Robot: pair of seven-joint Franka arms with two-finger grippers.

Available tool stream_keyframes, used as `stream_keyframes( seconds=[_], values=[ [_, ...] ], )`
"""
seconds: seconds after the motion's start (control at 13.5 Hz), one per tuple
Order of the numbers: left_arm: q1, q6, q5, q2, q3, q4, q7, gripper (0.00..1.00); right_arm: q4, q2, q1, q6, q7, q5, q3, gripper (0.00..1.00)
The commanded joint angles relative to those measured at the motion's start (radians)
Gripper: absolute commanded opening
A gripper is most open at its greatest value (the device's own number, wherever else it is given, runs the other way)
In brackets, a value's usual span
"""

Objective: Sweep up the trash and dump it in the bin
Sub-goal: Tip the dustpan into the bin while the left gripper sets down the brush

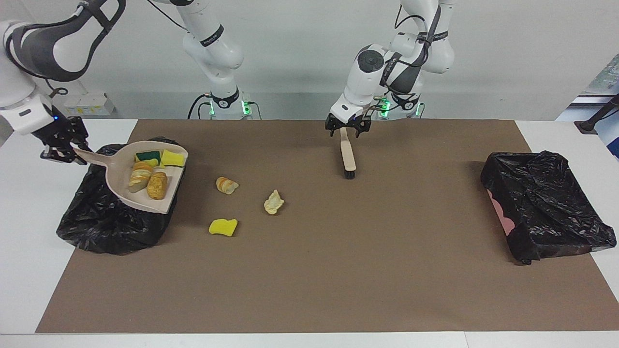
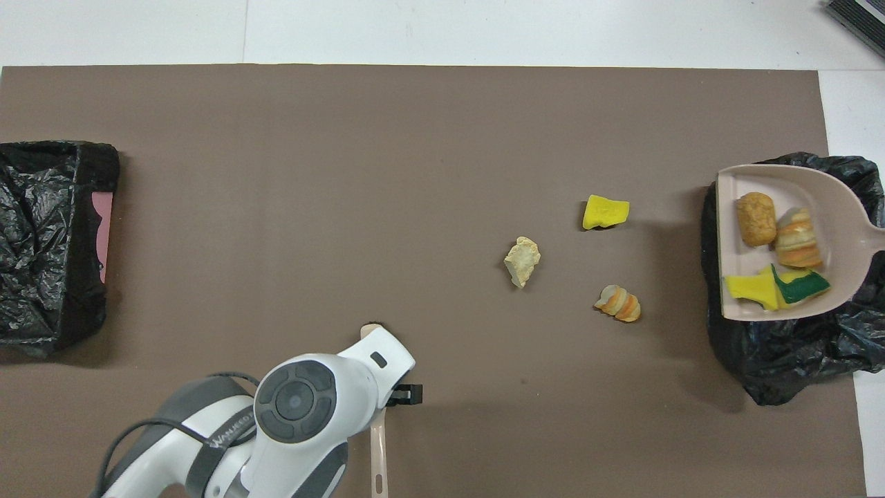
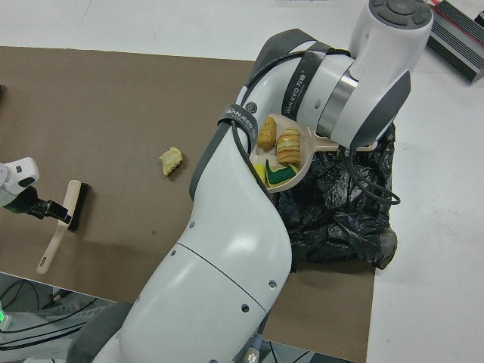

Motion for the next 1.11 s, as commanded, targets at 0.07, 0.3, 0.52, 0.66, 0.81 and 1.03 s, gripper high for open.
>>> stream_keyframes(
  seconds=[0.07,0.3,0.52,0.66,0.81,1.03],
  values=[
    [0.125,-0.067,0.093,0.027,0.001,0.16,0.166,1.0,0.042,0.0,-0.06,0.062,-0.048,-0.191,0.012,0.0],
    [0.234,-0.247,0.108,0.041,0.002,0.368,0.317,1.0,0.036,-0.025,-0.077,0.09,-0.01,-0.299,-0.007,0.0],
    [0.323,-0.372,0.108,0.044,0.004,0.526,0.458,1.0,0.033,-0.048,-0.065,0.091,0.012,-0.435,0.002,0.0],
    [0.392,-0.476,0.133,0.044,0.004,0.654,0.483,1.0,0.026,-0.066,-0.033,0.082,0.036,-0.538,0.006,0.0],
    [0.441,-0.587,0.141,0.07,0.007,0.757,0.515,1.0,0.013,-0.072,0.007,0.065,0.062,-0.614,0.008,0.0],
    [0.468,-0.68,0.139,0.125,0.013,0.879,0.561,1.0,0.003,-0.081,0.064,0.001,0.113,-0.701,0.008,0.0]
  ],
)
